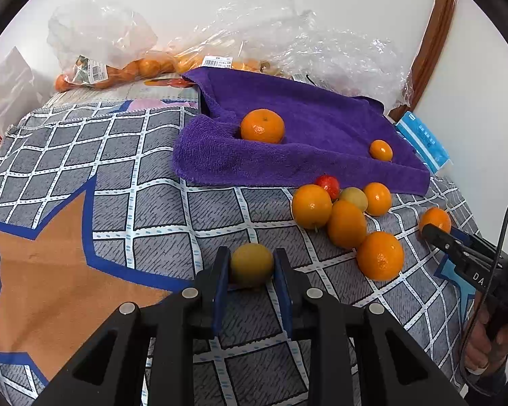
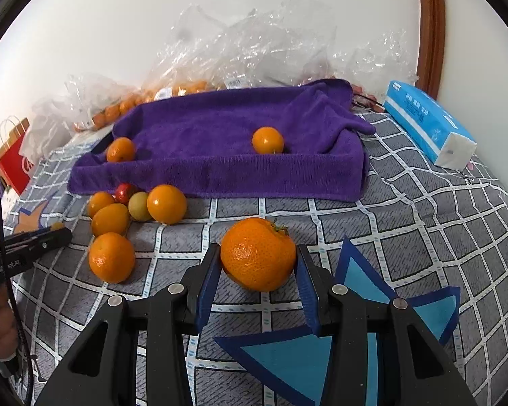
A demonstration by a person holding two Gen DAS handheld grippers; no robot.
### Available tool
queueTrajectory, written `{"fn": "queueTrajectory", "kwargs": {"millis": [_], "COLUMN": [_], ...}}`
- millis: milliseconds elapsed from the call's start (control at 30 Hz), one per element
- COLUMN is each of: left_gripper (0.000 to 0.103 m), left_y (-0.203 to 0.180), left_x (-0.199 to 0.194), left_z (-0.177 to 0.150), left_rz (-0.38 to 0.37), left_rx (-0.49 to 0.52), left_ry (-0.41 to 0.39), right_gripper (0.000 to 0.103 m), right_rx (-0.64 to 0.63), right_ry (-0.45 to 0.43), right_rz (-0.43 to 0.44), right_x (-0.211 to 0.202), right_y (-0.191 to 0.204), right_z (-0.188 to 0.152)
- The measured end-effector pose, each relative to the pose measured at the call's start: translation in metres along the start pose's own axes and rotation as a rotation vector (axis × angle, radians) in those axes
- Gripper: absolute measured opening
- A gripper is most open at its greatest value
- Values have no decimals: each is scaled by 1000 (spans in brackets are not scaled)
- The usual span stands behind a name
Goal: Organize fruits
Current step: 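Lift the large orange and the yellow fruit off the bedspread with both tools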
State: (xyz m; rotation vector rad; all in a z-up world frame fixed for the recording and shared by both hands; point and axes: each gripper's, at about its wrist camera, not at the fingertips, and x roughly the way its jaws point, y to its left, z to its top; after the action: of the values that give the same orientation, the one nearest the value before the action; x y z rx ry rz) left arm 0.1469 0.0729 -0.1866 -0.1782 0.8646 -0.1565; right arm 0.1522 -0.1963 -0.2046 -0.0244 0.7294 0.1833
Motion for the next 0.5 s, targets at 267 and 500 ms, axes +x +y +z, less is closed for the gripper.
{"fn": "queueTrajectory", "kwargs": {"millis": [267,500], "left_gripper": [24,24], "left_y": [4,-4], "left_x": [-2,-26], "left_z": [0,-4], "left_rz": [-26,-29], "left_rx": [-22,13], "left_ry": [-13,-133], "right_gripper": [43,43], "right_rx": [10,21], "right_ry": [15,-1], "right_rz": [-8,-8], "right_x": [3,1], "right_y": [-1,-3], "right_z": [0,0]}}
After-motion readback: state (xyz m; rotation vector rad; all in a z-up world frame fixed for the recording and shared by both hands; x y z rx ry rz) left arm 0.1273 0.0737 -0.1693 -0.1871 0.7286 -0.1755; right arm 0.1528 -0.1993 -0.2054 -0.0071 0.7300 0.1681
